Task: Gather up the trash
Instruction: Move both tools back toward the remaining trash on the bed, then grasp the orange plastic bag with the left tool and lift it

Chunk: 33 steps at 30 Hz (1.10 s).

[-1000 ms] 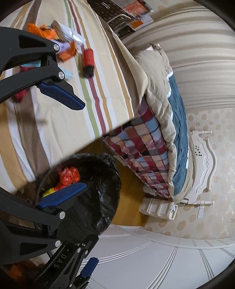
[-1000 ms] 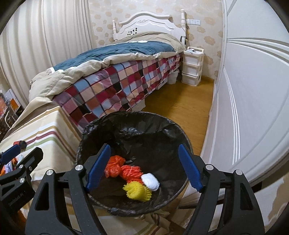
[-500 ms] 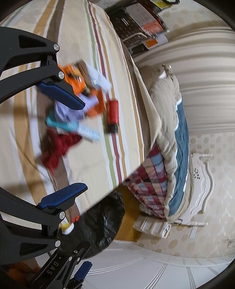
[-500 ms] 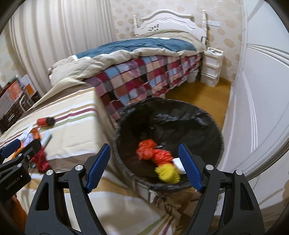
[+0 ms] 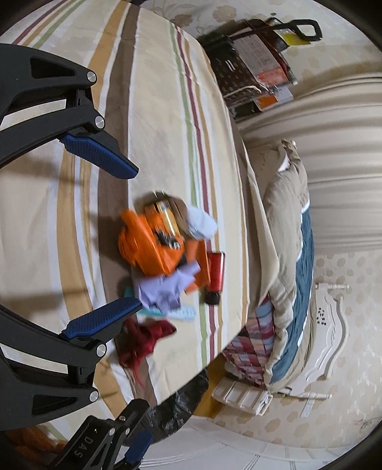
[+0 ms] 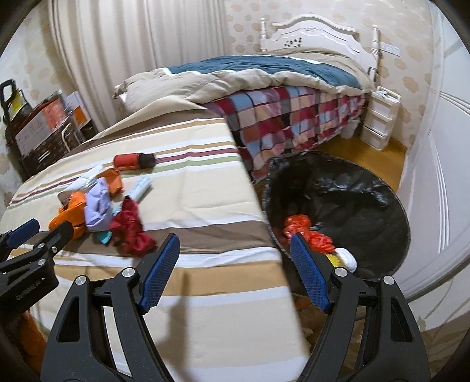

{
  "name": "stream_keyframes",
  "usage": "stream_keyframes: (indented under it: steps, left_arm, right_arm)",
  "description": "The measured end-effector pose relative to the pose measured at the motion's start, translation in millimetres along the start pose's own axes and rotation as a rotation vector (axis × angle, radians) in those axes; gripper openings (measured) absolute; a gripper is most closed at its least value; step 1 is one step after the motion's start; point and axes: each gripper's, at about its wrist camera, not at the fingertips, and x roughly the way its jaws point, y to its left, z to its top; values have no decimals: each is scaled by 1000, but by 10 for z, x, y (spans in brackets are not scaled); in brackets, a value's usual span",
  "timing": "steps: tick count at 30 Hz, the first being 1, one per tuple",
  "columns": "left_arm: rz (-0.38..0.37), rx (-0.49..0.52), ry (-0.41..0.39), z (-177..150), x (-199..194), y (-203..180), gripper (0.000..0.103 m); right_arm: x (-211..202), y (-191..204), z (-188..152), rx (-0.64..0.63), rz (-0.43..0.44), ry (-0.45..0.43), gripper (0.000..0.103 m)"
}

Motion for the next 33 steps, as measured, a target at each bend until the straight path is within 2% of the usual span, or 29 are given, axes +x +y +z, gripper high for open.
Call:
stream_keyframes:
  steps: [7,9,12,19,33]
  left_arm:
    - [-9,1,19,12,95,108,82]
    - [-24,4,31,25,132,117,79]
    - [-46,7,53,41,192,122,70]
    - [-108,25,86,9,244,112,41]
    - [-102,-8,67,-107,52,308,41]
  right_arm:
    - [52,139,32,-25,13,14,76]
    - [64,165,31,-31,14,16,76]
    - [86,199,43,-39,16,20,76]
    - [123,287,52,-59,20,27,76]
    - [112,406,33,-85,34,28,76]
